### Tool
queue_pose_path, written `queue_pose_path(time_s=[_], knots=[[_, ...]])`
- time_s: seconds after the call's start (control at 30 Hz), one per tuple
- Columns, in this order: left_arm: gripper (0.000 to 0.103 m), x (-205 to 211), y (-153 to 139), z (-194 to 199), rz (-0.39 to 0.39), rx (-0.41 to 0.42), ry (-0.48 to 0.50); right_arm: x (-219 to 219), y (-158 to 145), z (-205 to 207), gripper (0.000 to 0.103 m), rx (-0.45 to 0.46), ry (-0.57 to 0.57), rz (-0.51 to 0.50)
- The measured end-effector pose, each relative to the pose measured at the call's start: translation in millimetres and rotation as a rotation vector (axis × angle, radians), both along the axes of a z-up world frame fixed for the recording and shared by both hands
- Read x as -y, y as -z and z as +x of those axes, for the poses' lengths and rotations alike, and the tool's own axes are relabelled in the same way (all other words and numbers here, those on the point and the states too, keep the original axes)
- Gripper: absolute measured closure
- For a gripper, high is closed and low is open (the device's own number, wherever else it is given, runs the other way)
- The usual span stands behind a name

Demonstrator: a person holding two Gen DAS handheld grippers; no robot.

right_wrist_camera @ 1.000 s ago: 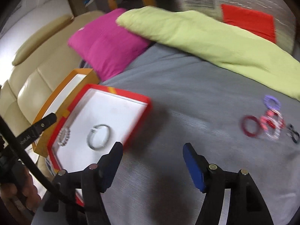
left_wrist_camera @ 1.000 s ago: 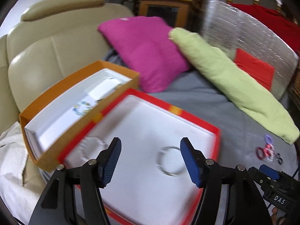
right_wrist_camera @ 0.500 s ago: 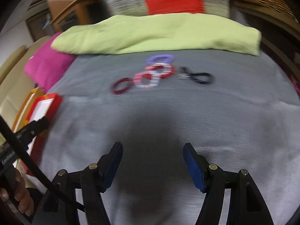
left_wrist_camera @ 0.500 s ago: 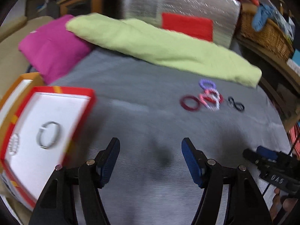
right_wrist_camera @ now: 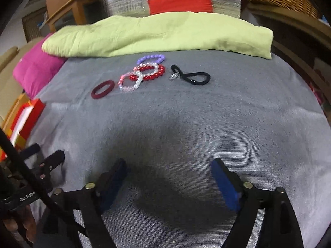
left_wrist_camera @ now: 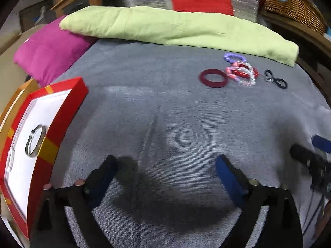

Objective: Organize jewelry
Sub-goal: 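Move both tools back over the remaining bracelets on the bed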

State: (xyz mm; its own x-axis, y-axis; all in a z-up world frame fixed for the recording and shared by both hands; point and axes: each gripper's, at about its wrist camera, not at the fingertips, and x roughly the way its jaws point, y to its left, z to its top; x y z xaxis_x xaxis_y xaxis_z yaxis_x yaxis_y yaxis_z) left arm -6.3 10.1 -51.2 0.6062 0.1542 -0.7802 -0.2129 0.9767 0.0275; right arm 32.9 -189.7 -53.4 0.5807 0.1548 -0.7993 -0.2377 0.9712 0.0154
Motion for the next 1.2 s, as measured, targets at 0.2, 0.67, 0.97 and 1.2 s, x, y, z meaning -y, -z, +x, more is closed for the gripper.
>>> queue_pose_path(time_s=[0.2, 0.67, 0.97, 1.2], knots=[[0.000, -7.4, 3.4, -0.1, -0.035, -0.004, -0.001, -7.1, 6.5, -2.2, 0.000, 0.004, -0.011, -0.039], [0.000, -8.0, 2.5, -3.0, -0.044, 0.007, 0.004, -8.3, 5.3, -13.1, 0.000, 0.047, -0.001, -0.051], [0.000, -9.2, 1.6, -1.7, -0.041, -0.020, 0.016, -4.5, 4.5, -15.5, 0.000, 0.063, 0.005, -0.051], [0.000, -8.3, 1.8, -0.1, -0.050, -0.032, 0.008, -5.8, 2.4, -12.6, 0.000, 0.017, 0.019, -0.071]])
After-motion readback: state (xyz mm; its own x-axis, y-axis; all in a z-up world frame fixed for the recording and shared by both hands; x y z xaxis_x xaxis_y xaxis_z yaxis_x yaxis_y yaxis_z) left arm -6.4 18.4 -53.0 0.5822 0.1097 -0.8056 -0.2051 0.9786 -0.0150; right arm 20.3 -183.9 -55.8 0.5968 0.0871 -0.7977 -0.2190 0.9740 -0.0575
